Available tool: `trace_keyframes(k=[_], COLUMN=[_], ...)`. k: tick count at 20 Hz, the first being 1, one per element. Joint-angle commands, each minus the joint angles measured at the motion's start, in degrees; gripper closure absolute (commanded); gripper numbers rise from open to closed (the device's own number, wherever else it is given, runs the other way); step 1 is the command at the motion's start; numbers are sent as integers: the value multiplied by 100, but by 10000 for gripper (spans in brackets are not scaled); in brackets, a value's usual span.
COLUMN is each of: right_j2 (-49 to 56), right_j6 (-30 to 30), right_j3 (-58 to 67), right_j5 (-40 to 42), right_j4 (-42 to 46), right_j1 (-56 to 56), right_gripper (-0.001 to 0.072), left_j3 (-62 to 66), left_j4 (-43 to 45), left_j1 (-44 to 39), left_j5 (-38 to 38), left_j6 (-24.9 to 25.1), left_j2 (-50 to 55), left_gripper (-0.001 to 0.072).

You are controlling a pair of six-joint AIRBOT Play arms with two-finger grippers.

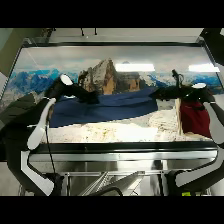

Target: Fold the shirts.

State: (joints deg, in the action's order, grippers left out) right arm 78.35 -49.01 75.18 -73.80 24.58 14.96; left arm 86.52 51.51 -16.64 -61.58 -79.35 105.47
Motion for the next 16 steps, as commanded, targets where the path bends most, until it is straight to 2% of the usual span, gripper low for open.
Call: trace_keyframes(k=[1, 3, 6, 10, 12, 14, 16], right_j2=[-654, -992, -1421, -1609, -1596, -1569, -1502], right_j6=[-295, -463, -605, -697, -763, -767, -804], right_j3=[400, 520, 535, 538, 535, 533, 529], right_j5=[-1029, -1257, -1266, -1403, -1414, -1405, -1268], right_j4=[-824, -833, -835, -835, -824, -820, -789], right_j1=[225, 291, 378, 575, 562, 446, 107], right_gripper=[689, 690, 689, 690, 690, 689, 689], left_j3=[-330, 85, 1117, 2433, 3095, 3421, 3198], left_j4=[-55, -61, -76, -219, -195, -155, -146], left_j1=[-1078, -1543, -2072, -2461, -2411, -2184, -1755], left_j5=[1790, 1921, 1475, 407, -538, -1462, -1965], left_j6=[44, -26, -378, -389, -385, -382, -356], left_j2=[140, 527, 1300, 1762, 1729, 1440, 809], left_gripper=[688, 688, 688, 688, 688, 689, 689])
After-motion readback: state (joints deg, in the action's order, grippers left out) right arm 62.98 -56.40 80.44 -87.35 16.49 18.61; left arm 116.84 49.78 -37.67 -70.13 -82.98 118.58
